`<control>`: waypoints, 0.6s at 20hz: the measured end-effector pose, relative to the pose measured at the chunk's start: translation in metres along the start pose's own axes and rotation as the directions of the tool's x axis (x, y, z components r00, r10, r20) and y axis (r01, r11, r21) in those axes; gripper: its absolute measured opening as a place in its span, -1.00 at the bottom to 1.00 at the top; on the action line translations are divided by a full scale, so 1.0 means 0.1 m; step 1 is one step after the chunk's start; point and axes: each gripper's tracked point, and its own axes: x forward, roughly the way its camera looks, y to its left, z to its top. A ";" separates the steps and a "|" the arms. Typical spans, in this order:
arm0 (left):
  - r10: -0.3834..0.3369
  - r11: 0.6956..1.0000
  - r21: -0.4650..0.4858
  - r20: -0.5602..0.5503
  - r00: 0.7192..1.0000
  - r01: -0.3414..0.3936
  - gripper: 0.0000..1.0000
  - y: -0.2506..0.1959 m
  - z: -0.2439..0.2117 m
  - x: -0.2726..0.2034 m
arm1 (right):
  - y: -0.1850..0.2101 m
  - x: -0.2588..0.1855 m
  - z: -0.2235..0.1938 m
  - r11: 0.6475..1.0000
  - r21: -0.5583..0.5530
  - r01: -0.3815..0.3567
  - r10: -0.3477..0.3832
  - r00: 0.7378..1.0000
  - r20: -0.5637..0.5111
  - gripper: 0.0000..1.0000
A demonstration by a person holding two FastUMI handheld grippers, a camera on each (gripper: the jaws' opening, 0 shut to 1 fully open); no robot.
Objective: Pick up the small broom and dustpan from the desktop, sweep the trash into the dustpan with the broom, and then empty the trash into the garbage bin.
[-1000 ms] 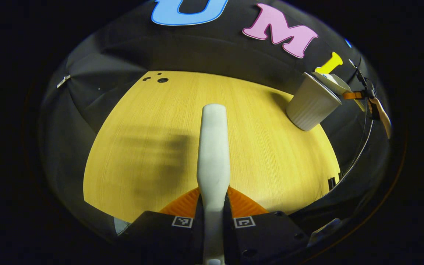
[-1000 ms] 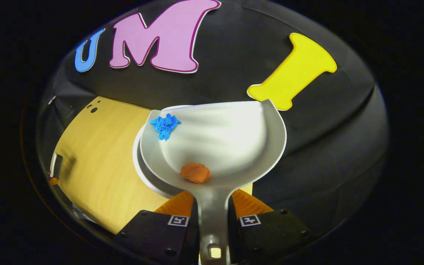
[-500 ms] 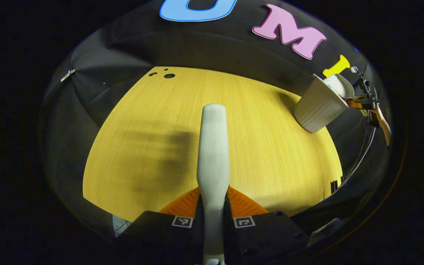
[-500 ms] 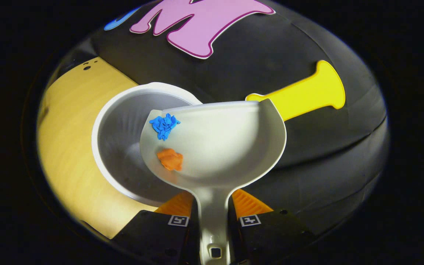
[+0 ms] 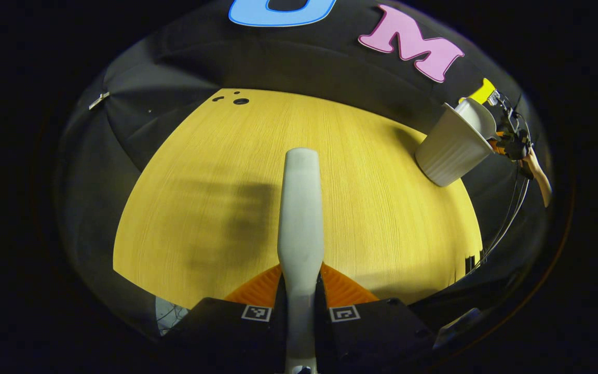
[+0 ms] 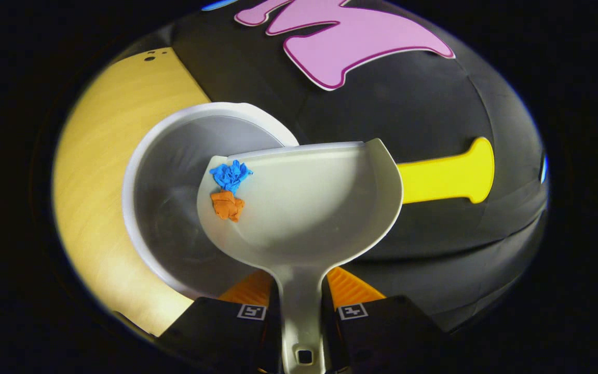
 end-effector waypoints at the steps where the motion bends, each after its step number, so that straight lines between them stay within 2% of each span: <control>1: -0.003 1.000 -0.008 0.001 1.000 0.003 -0.48 -0.01 0.00 -0.01 | -0.02 -0.01 0.04 0.999 -0.049 0.020 -0.020 1.000 0.006 -0.39; 3: -0.023 0.999 -0.037 -0.004 1.000 0.022 -0.48 -0.06 -0.02 -0.03 | -0.08 0.00 0.11 0.988 -0.148 0.052 -0.049 0.999 0.020 -0.39; 4: -0.032 0.998 -0.049 -0.011 0.999 0.031 -0.51 -0.08 -0.04 -0.04 | -0.12 0.00 0.12 0.978 -0.194 0.073 -0.068 0.997 0.029 -0.30; 5: -0.031 0.998 -0.051 -0.012 0.999 0.031 -0.51 -0.09 -0.07 -0.06 | -0.16 0.00 0.13 0.966 -0.240 0.094 -0.086 0.995 0.041 -0.22; 6: -0.029 0.998 -0.047 -0.011 1.000 0.028 -0.48 -0.09 -0.08 -0.06 | -0.22 -0.02 0.13 0.951 -0.285 0.116 -0.107 0.993 0.050 -0.30; 7: -0.026 0.999 -0.044 -0.013 1.000 0.025 -0.50 -0.08 -0.09 -0.06 | -0.28 -0.03 0.13 0.934 -0.327 0.143 -0.132 0.990 0.057 -0.22; 8: -0.024 0.999 -0.046 -0.015 1.000 0.023 -0.50 -0.08 -0.10 -0.06 | -0.34 -0.04 0.13 0.920 -0.356 0.165 -0.151 0.986 0.068 -0.30; 9: -0.027 0.998 -0.052 -0.016 1.000 0.026 -0.51 -0.09 -0.10 -0.05 | -0.35 -0.03 0.11 0.917 -0.361 0.170 -0.155 0.985 0.070 -0.22; 10: -0.031 0.998 -0.057 -0.017 0.999 0.030 -0.48 -0.10 -0.11 -0.05 | -0.31 0.00 0.09 0.918 -0.360 0.165 -0.152 0.986 0.064 -0.30; 12: -0.029 0.998 -0.057 -0.020 0.999 0.028 -0.51 -0.11 -0.13 -0.04 | -0.31 -0.01 0.11 0.916 -0.367 0.160 -0.152 0.987 0.052 -0.30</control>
